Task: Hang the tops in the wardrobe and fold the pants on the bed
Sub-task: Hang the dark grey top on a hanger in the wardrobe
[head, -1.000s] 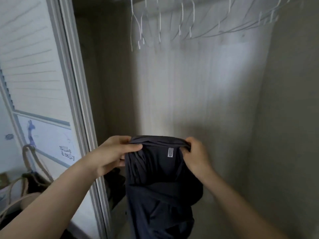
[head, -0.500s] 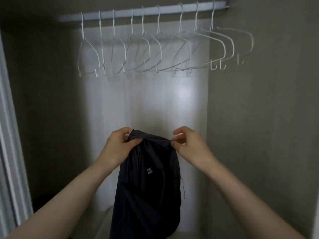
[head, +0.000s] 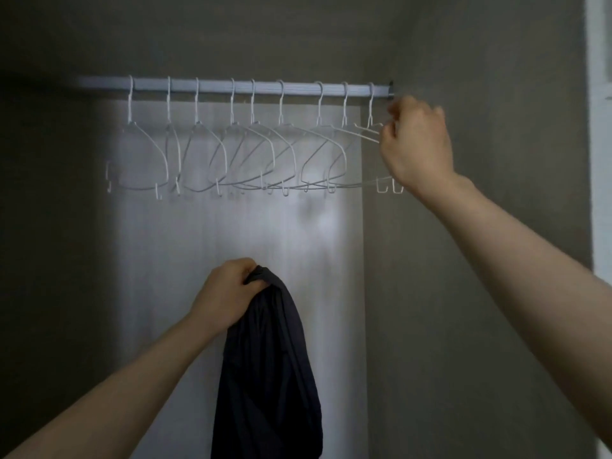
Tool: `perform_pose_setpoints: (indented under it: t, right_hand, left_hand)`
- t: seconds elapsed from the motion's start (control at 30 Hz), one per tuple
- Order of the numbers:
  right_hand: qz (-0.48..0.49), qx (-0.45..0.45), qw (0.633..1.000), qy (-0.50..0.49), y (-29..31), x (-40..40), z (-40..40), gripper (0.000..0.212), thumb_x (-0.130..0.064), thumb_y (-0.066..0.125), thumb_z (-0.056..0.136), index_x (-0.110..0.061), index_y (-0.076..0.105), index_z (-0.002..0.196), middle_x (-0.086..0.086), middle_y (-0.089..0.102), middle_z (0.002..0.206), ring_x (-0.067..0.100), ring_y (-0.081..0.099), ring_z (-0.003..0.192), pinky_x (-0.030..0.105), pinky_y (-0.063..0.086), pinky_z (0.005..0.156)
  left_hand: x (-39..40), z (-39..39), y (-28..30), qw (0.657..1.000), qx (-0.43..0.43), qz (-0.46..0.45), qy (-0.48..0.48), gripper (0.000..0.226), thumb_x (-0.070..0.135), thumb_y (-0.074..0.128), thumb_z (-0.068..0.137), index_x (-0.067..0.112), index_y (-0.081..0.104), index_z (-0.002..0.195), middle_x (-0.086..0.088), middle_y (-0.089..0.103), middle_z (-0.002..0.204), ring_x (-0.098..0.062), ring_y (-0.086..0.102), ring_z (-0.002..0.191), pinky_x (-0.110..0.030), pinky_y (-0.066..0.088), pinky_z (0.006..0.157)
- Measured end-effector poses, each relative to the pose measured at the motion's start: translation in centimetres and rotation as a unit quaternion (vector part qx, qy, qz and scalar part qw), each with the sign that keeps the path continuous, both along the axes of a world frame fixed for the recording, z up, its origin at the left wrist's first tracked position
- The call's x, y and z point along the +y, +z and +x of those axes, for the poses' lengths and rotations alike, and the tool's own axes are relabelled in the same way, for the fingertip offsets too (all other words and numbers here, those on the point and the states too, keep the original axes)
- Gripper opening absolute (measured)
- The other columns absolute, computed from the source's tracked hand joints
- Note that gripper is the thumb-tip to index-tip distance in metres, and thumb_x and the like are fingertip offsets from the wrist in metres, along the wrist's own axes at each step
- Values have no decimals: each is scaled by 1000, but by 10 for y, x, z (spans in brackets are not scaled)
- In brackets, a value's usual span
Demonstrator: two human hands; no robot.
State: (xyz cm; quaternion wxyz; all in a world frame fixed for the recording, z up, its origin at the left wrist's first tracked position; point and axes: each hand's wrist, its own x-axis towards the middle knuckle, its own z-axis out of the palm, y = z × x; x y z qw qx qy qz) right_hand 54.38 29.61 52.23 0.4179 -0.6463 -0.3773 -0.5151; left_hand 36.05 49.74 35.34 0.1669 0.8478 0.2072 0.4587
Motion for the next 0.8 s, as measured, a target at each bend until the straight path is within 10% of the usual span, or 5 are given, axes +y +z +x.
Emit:
perform_pose_setpoints:
  t: [0.37, 0.43, 0.53, 0.8]
  right_hand:
    - [-124, 189, 972, -66, 56, 12, 49, 33, -8, 48, 90, 7, 54, 118, 30, 56, 125, 43, 54, 116, 41, 45, 95]
    - [-175, 236, 955, -40, 61, 17, 50, 18, -6, 52, 90, 6, 64, 93, 20, 73, 86, 32, 67, 90, 34, 50, 79]
    - [-190, 308, 932, 18, 63, 22, 62, 26, -3, 54, 90, -8, 50, 65, -4, 47, 27, 20, 52, 46, 25, 39, 47]
    - [-115, 348, 924, 112, 58, 29, 76, 28, 2, 45, 94, -7, 46, 67, 13, 46, 65, 22, 42, 53, 26, 38, 50]
  left_hand:
    - [2, 4, 15, 986, 113, 109, 55, 37, 26, 58, 96, 24, 40, 63, 4, 54, 66, -14, 54, 64, -30, 40, 58]
    - [4, 2, 13, 985, 121, 108, 63, 39, 26, 57, 96, 24, 38, 62, 5, 53, 66, -15, 54, 65, -30, 39, 58]
    - [6, 1, 7, 980, 138, 117, 81, 39, 29, 57, 95, 23, 38, 62, 4, 53, 67, -16, 54, 66, -30, 41, 60]
    - [6, 0, -2, 977, 158, 117, 86, 36, 34, 57, 95, 24, 41, 64, 7, 54, 66, -10, 52, 63, -28, 38, 57]
